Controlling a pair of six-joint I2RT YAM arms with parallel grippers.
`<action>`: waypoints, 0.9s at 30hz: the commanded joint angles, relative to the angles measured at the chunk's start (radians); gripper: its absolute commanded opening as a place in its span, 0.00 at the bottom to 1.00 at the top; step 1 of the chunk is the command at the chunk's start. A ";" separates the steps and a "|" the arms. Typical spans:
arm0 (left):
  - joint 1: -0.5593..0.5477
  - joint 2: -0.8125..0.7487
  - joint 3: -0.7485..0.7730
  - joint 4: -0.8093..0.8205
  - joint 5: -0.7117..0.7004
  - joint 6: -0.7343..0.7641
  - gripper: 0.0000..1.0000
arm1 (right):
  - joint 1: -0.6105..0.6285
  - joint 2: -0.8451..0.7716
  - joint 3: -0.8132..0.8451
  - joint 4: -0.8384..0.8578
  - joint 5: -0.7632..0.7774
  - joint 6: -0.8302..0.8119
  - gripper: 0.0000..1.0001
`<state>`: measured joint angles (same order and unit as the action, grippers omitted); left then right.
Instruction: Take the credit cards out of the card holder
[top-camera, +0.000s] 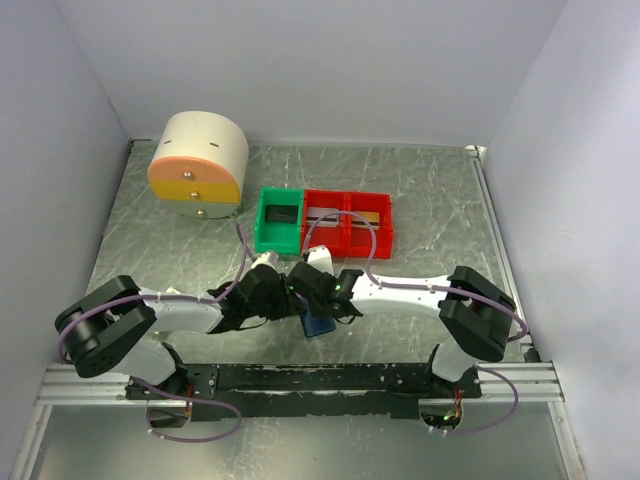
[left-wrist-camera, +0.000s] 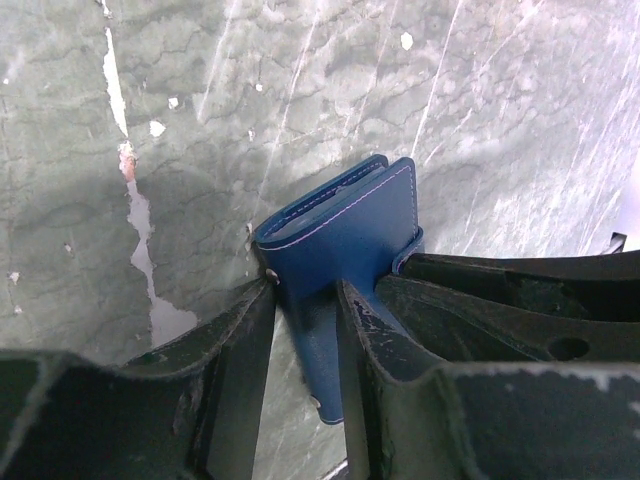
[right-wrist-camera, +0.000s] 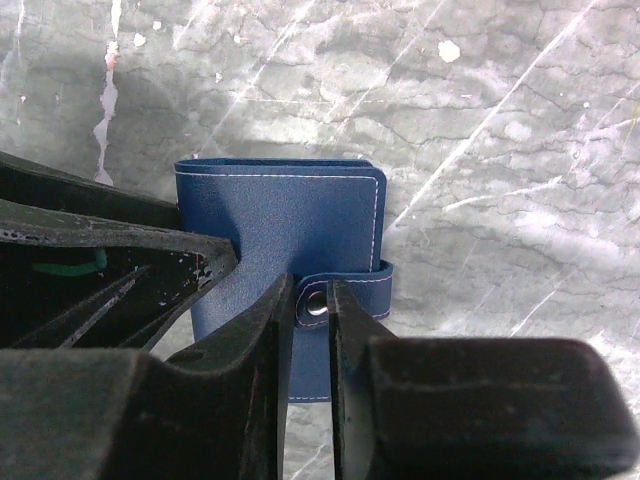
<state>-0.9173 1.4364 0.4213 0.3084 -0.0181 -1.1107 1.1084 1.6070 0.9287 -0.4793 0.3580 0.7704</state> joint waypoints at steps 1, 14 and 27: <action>-0.007 0.025 0.018 -0.112 -0.007 0.035 0.41 | 0.001 -0.016 -0.036 0.004 0.009 0.023 0.13; -0.006 0.059 0.037 -0.167 -0.025 0.042 0.34 | -0.041 -0.184 -0.124 0.089 -0.035 0.035 0.00; -0.007 0.041 0.074 -0.214 -0.040 0.087 0.36 | -0.062 -0.177 -0.114 -0.044 0.045 0.026 0.12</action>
<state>-0.9176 1.4590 0.4858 0.2123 -0.0196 -1.0782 1.0508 1.4139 0.7918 -0.4526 0.3447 0.7975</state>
